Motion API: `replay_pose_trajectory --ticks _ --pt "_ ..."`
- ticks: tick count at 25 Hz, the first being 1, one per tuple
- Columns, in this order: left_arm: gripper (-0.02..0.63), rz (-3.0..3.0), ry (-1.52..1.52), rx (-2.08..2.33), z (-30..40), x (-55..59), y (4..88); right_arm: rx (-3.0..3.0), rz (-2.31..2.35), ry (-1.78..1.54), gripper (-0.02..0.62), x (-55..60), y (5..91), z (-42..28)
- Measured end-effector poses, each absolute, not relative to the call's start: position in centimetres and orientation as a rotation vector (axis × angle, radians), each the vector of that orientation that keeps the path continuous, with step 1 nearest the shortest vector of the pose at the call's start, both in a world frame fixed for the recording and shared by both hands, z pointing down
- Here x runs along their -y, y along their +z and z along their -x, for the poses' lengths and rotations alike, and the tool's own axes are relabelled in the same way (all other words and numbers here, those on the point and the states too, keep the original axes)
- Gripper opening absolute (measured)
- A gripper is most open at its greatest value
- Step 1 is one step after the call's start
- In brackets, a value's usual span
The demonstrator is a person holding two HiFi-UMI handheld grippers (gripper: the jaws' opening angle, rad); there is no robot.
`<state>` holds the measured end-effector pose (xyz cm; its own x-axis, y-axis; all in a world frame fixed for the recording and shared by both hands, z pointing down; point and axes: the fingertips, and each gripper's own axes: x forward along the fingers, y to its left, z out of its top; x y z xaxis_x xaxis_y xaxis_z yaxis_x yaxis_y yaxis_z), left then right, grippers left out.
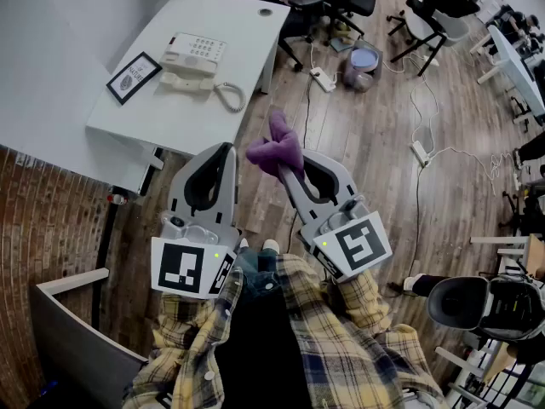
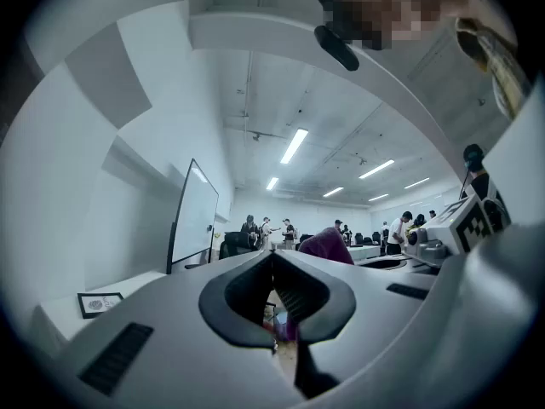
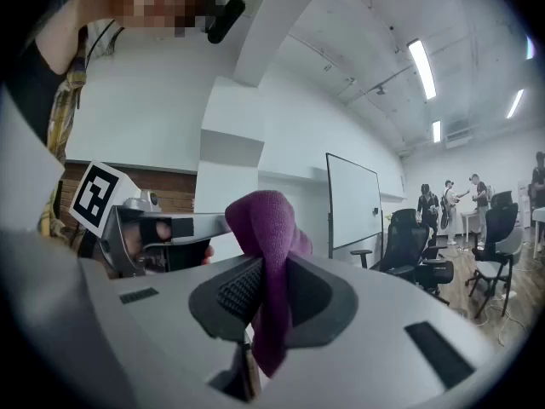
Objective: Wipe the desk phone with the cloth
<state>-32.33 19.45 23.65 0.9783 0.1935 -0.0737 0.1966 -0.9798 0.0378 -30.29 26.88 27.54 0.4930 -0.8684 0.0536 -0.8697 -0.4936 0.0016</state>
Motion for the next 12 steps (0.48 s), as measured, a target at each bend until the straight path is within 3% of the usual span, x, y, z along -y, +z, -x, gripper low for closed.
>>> replay_pose_trajectory --ticks 12 --pt "0.015 -3.096 -0.121 -0.243 33.6 -21.9 23.9 1.625 -2.701 0.076 0.063 -29.5 27.9 31.3"
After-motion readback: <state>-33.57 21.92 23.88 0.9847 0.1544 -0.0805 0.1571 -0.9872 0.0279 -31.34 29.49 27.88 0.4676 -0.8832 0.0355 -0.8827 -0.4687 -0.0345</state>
